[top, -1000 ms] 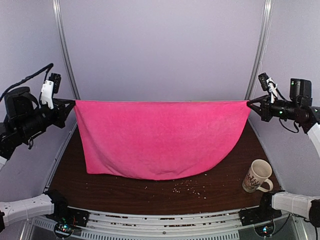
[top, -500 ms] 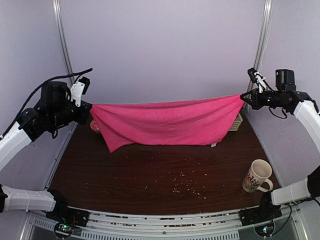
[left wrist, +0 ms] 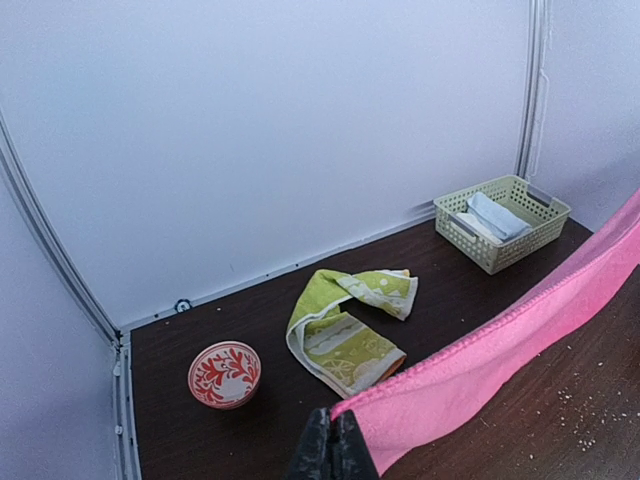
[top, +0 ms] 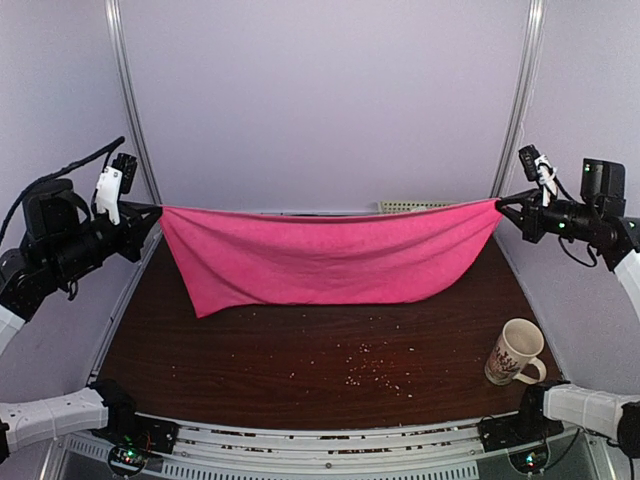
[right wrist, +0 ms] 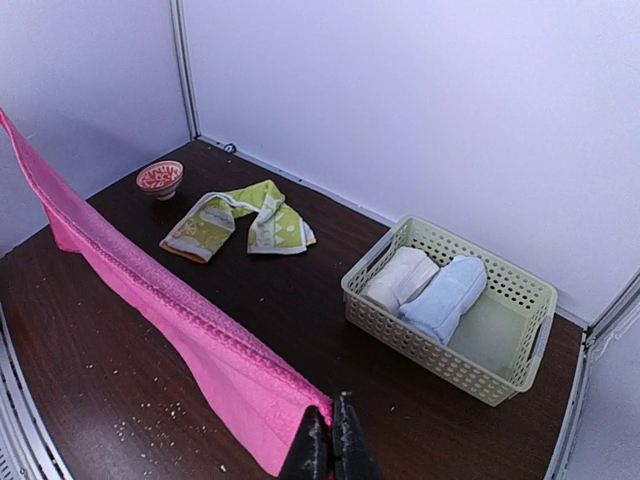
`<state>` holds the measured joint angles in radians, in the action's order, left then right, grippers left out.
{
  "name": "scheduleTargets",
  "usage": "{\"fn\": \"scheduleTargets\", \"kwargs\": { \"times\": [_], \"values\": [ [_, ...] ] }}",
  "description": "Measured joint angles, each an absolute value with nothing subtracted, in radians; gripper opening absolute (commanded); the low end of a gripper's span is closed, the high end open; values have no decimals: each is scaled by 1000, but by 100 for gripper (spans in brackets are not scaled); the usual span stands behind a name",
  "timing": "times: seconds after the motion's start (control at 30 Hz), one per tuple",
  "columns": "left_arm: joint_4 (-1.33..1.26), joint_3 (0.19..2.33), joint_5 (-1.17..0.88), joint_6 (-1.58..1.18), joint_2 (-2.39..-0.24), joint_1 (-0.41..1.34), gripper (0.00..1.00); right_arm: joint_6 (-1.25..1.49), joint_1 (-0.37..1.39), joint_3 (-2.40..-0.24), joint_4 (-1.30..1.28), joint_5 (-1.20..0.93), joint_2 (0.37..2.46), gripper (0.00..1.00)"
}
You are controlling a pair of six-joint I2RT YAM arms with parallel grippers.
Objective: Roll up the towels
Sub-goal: Flatten out the towel at the center of the board.
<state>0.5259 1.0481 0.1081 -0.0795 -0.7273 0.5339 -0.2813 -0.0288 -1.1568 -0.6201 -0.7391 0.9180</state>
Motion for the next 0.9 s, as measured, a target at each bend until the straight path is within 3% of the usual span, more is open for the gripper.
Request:
{"fn": "scheduleTargets", "kwargs": {
  "times": [0.3,0.5,0.67,0.9],
  "values": [
    [577,990,-2,-135,-549,534,0,-346,-31,-1090,-770,-867,737,0],
    [469,853,25,-200,-616,534,0,-310,-31,-980,-664,-855,799,0],
    [312,769,99,-249,-1015,529,0,-278,-27,-974,-533,-785,1123,0],
    [241,997,39,-295,-1577,387,0,-277,9,-1234,-451,-700,1681,0]
  ]
}}
